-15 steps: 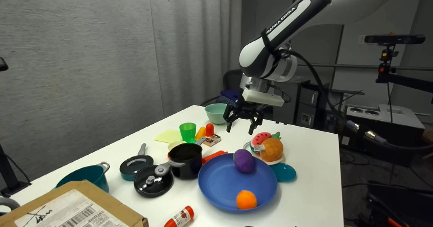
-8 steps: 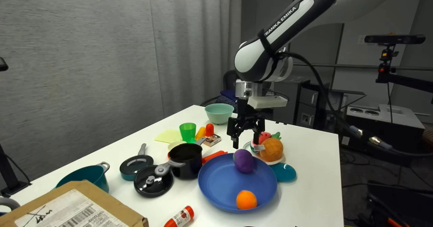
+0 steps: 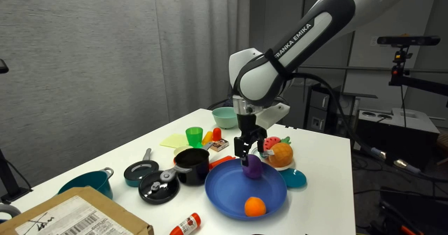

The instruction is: Put the pineapple and watermelon plushies on the white plate, then the purple plushie in the black pot and the orange plushie on the table

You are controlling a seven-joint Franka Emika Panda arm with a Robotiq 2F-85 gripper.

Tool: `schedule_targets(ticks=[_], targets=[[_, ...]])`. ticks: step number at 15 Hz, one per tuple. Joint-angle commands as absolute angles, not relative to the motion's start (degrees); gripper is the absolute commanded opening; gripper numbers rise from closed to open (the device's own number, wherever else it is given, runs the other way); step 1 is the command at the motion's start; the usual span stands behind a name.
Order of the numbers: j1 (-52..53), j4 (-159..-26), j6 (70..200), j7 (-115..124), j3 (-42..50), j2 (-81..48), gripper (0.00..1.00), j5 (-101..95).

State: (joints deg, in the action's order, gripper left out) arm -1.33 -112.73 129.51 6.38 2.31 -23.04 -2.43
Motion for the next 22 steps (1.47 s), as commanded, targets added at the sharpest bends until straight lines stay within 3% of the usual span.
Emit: schedule_targets(ticks=[1, 10, 11, 14, 21, 22], targets=[[1.1, -113.9, 133.1, 7.7, 3.7, -23.1, 1.0, -8.3], [3.3, -116.4, 135.4, 12.8, 7.0, -24.9, 1.0, -21.3], [3.5, -116.7, 136.6, 13.9, 7.3, -24.9, 0.75, -22.1], [3.7, -117.3, 139.3, 16.0, 7.5, -24.7, 0.58, -22.8], [4.4, -117.9, 144.0, 17.9, 7.8, -23.8, 0.03, -22.3], [4.5, -117.9, 144.6, 17.8, 7.9, -23.4, 0.01, -22.2]])
